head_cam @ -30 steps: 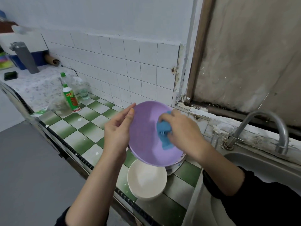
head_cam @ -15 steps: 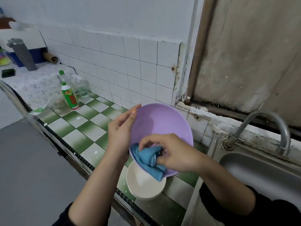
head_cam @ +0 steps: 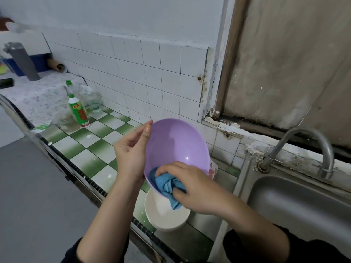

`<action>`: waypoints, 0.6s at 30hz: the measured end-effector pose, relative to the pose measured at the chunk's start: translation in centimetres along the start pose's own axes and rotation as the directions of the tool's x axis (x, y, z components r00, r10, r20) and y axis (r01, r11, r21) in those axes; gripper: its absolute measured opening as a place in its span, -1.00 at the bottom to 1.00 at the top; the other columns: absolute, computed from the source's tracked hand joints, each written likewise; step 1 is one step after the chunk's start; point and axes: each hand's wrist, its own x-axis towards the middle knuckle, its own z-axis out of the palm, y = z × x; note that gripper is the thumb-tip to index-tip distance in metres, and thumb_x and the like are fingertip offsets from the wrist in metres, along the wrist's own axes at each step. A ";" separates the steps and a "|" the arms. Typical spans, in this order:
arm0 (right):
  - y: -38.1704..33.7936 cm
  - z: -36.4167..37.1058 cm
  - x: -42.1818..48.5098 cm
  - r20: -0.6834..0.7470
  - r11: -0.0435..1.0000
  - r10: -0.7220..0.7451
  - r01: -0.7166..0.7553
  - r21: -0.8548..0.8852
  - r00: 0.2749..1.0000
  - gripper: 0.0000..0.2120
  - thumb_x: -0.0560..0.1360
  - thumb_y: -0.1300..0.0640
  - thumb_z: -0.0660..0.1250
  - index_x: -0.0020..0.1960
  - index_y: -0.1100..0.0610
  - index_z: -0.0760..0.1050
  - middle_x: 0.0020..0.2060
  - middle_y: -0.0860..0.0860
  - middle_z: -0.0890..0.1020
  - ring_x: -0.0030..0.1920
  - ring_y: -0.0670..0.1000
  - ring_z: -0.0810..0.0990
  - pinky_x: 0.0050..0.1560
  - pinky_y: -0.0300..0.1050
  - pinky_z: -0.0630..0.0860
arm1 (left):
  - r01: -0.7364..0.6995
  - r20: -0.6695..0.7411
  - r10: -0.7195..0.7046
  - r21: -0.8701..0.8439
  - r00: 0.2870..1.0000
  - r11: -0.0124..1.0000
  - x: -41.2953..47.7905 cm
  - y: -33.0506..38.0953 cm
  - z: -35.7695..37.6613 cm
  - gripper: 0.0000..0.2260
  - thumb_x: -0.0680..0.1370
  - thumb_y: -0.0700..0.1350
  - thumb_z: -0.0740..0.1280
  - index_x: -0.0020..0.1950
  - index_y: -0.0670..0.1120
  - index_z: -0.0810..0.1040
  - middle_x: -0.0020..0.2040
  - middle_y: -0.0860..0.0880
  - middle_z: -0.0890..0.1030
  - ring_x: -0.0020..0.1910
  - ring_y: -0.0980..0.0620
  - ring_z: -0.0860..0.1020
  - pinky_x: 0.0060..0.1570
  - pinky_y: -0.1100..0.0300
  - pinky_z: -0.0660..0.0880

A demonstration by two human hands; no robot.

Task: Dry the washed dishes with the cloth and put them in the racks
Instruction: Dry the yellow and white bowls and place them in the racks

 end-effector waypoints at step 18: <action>2.4 2.2 2.8 0.027 0.955 -0.284 0.285 -0.078 0.958 -0.50 0.41 0.43 0.22 0.28 0.09 0.54 0.21 0.00 0.58 0.17 -0.01 0.52 0.15 -0.24 0.43 | 0.083 0.126 -0.092 0.072 0.988 0.994 0.9 1.9 -1.9 -0.89 0.52 -0.18 0.37 -0.02 -0.06 0.68 -0.10 0.03 0.72 -0.07 0.00 0.60 0.01 0.11 0.55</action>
